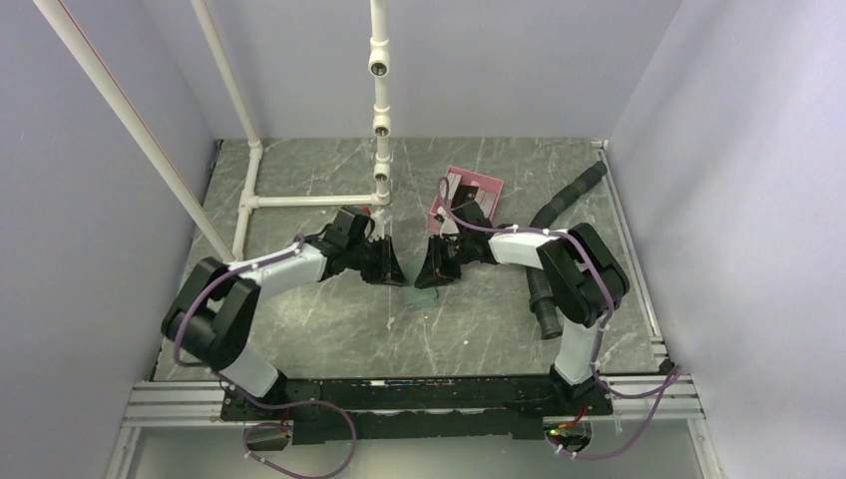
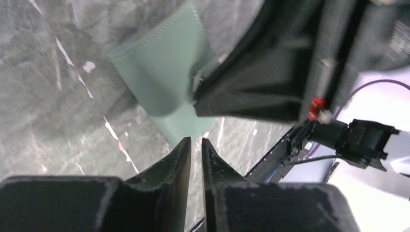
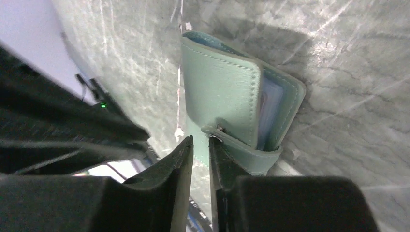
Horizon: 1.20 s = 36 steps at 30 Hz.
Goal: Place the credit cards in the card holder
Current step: Close the card holder at the center of the board.
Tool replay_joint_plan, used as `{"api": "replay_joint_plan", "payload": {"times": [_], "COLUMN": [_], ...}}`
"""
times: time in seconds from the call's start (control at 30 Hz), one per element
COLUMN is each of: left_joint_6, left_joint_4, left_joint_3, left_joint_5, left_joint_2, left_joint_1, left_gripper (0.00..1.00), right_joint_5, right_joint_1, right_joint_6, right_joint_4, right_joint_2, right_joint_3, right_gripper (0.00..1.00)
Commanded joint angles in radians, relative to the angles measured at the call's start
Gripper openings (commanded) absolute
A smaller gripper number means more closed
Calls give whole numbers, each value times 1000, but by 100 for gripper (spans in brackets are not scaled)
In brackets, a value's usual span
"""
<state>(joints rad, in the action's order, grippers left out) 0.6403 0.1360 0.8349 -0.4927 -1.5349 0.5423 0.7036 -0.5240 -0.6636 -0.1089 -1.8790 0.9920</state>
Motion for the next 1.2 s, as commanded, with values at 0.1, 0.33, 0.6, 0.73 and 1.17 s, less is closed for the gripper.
{"api": "replay_joint_plan", "payload": {"times": [0.1, 0.33, 0.6, 0.73, 1.17], "left_joint_6": [20, 47, 48, 58, 63], "left_joint_4": [-88, -128, -128, -128, -157], "left_joint_3": [118, 127, 139, 130, 101], "left_joint_5": [-80, -92, -69, -66, -55], "left_joint_2": [-172, -215, -276, -299, -295], "left_joint_1": [-25, -25, -25, -25, -25], "left_gripper": [15, 10, 7, 4, 3], "right_joint_5": [-251, -342, -526, -718, -1011], "right_joint_1": [-23, -63, -163, -230, -343], "right_joint_6": [147, 151, 211, 235, 236], "right_joint_4": [-121, -198, -270, -348, -486], "right_joint_2": [151, 274, 222, 167, 77], "right_joint_3": [31, 35, 126, 198, 308], "right_gripper": [33, 37, 49, 43, 29]}}
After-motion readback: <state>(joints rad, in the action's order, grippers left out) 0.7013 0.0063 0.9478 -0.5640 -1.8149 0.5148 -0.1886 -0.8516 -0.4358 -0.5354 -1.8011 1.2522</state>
